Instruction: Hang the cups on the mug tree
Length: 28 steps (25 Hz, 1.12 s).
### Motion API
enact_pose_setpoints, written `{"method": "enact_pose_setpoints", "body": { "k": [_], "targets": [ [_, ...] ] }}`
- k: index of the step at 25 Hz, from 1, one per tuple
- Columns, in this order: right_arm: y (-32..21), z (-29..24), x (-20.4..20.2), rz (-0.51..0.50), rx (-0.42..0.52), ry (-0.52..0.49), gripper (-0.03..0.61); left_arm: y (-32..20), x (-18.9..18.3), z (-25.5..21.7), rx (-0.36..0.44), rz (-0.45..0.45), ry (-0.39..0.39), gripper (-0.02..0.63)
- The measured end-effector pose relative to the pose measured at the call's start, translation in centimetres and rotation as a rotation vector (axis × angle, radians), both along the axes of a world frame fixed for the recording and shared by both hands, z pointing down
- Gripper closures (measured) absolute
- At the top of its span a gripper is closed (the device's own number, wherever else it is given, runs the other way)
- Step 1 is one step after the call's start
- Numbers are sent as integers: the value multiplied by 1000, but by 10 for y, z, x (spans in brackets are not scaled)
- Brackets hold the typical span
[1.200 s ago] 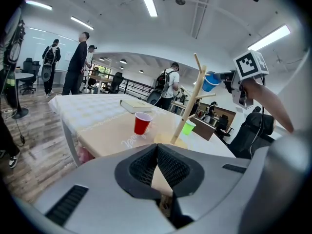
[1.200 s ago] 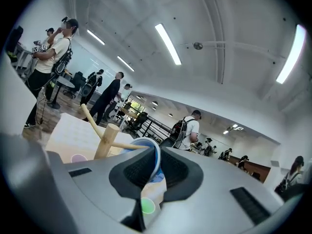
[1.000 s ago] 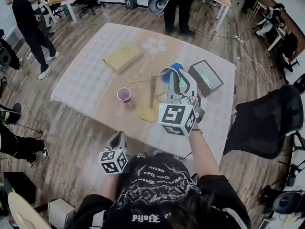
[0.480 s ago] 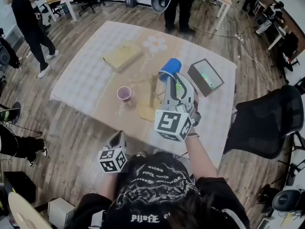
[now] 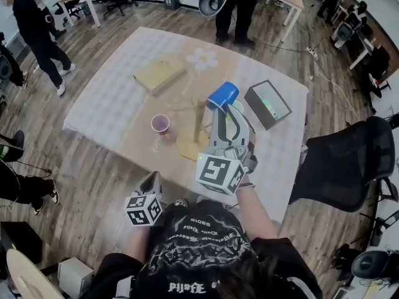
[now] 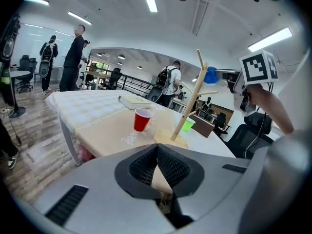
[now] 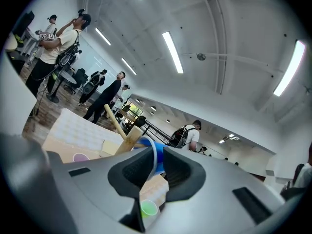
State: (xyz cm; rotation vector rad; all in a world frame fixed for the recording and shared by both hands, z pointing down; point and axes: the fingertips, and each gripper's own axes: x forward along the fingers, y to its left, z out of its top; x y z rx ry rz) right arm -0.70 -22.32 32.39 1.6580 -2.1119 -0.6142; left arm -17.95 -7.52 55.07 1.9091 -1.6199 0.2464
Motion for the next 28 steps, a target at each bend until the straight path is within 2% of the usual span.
{"method": "enact_pose_setpoints", "body": {
  "k": [10,12,15,17,20,25,28],
  "targets": [
    [8,14,-9,-56,-35,-27,488,-1,0,4,-4,-23,4,594],
    [11,15,-12,-94,-49,-42,483,-1,2,4,-1,-25,-1,594],
    [18,14,-24,-195,-73,-91,421,-4,4,2,2,-22,-7,594],
    [24,9,-28,-263,-80,-161,419,-5,4,2,4,-24,-9,594],
    [22,9,-13,-293,-139,-308,414,-6,4,1,15,-29,-8,594],
    [-18,39,54,-202,-313,-547,415,-7,8,-3,38,-39,-2,594],
    [-47,67,94,-122,-406,-648,427,-6,9,-1,29,-50,-4,594]
  ]
}}
